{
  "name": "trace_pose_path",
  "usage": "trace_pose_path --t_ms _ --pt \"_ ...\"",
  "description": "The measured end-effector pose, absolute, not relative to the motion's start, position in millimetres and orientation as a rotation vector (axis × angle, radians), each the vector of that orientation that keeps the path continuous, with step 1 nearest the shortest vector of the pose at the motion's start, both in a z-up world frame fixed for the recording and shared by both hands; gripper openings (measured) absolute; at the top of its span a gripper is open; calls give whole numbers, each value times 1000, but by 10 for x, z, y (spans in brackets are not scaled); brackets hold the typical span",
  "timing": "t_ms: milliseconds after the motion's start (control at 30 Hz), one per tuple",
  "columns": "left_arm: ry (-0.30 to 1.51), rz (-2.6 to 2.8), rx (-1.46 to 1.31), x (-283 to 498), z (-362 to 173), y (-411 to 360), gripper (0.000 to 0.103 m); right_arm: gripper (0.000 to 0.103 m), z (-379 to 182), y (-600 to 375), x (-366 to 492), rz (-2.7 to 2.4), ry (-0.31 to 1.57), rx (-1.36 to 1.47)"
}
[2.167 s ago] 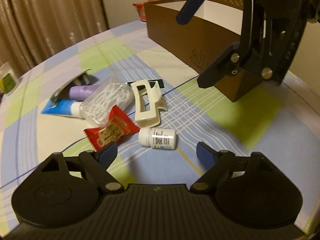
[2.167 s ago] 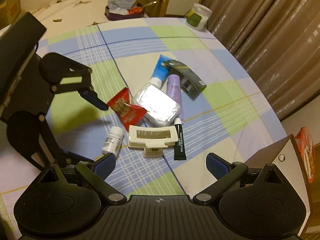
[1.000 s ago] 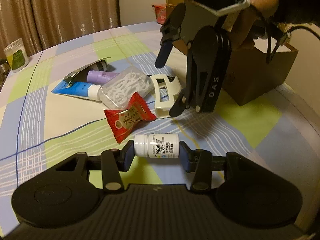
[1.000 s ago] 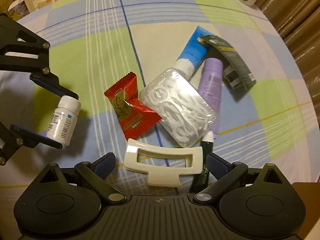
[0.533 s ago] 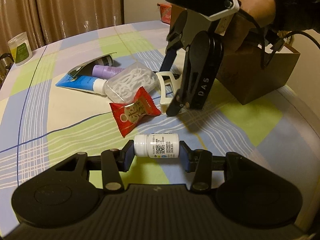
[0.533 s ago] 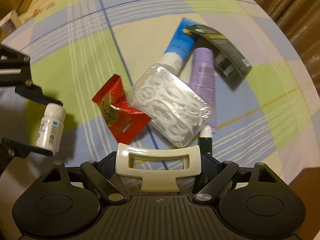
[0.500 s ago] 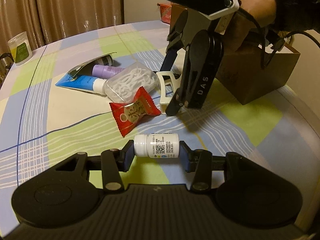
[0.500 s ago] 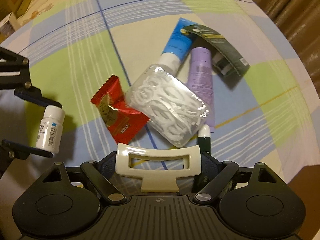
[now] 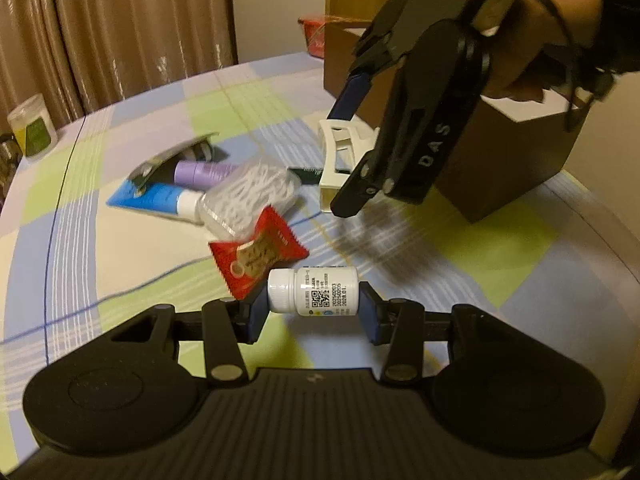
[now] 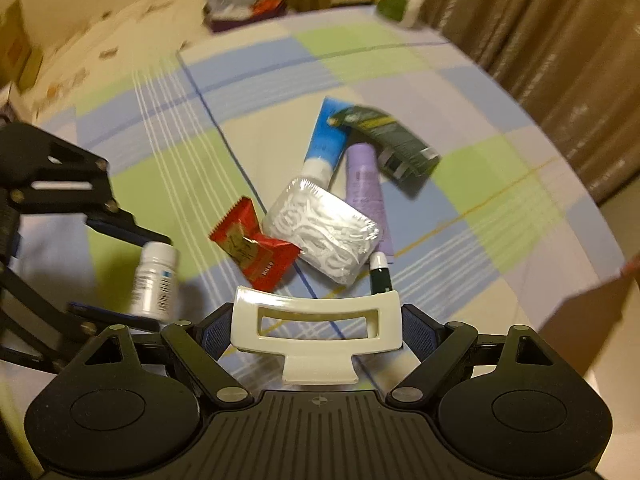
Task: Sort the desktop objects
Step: 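Carry the pill bottle with left tool while right tool carries the clip toward the box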
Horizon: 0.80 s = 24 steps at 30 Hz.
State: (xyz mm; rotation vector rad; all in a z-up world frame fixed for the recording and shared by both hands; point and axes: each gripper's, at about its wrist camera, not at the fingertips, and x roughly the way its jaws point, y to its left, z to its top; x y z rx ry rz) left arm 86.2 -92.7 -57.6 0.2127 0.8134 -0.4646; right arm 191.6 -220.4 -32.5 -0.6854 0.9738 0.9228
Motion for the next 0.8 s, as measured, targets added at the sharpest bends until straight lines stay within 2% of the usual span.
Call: trace_pose_path --t_ms 333,800 --pt "788 -523 237 804 -240 -1139 41 86 198 -2851 1379 766 937 -440" --pt "833 -590 193 782 4 -1659 41 86 291 -3998 724 352 989 -152"
